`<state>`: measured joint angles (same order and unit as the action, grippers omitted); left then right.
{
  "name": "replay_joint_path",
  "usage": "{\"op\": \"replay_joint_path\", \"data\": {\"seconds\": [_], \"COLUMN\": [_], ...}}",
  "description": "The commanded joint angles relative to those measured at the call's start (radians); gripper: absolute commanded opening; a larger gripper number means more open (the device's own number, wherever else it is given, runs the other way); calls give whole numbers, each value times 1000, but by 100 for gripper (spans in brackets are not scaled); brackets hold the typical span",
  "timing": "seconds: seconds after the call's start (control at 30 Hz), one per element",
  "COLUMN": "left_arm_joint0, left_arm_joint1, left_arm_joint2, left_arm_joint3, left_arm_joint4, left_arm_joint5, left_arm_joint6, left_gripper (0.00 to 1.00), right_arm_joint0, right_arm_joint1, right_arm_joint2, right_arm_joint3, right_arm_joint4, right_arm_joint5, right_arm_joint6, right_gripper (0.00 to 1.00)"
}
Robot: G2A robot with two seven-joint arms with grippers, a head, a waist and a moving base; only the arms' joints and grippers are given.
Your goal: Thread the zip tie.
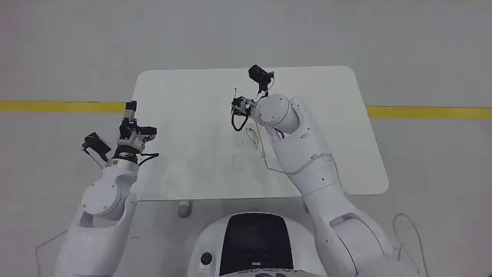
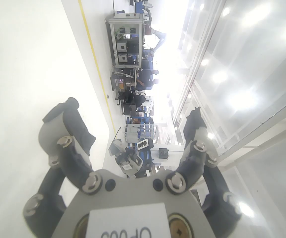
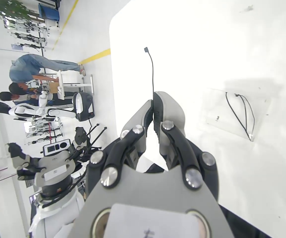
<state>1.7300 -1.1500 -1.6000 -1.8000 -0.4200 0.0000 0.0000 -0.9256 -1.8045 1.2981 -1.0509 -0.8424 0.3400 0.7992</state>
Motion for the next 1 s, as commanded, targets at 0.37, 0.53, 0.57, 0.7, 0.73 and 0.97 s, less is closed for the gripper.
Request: {"op": "replay_joint_path", "data": {"seconds": [0.37,0.53,0.57,0.7,0.73,0.97], "left_arm_joint0": [-27,-29,-29,-38,-43,-71], "left_arm_joint1": [17,16,16,20,22,41], "left_arm_joint2": [36,37,37,36,35,73], "left_arm_joint3": [77,84,84,80,79,118], "left_arm_joint4": [903,917,917,1036,1123,1798], "left_arm_joint5": [-263,-261,-261,-265,-268,-240], "left_arm_joint6": [168,185,185,198,214,379], "left_gripper": [100,100,100,100,100,100], "right_arm_joint0": [14,16,16,4,1,11], "right_arm_joint1": [-24,-25,-25,-24,-24,-31], "right_arm_joint2": [31,33,33,31,28,20], "right_arm_joint3": [62,63,63,58,55,80], "right_arm_joint4": [56,55,55,62,66,85], "right_arm_joint5": [0,0,0,-7,0,0], "right_arm_joint6": [-89,-94,-94,-111,-115,-137], "right_gripper": [0,0,0,0,0,0]}}
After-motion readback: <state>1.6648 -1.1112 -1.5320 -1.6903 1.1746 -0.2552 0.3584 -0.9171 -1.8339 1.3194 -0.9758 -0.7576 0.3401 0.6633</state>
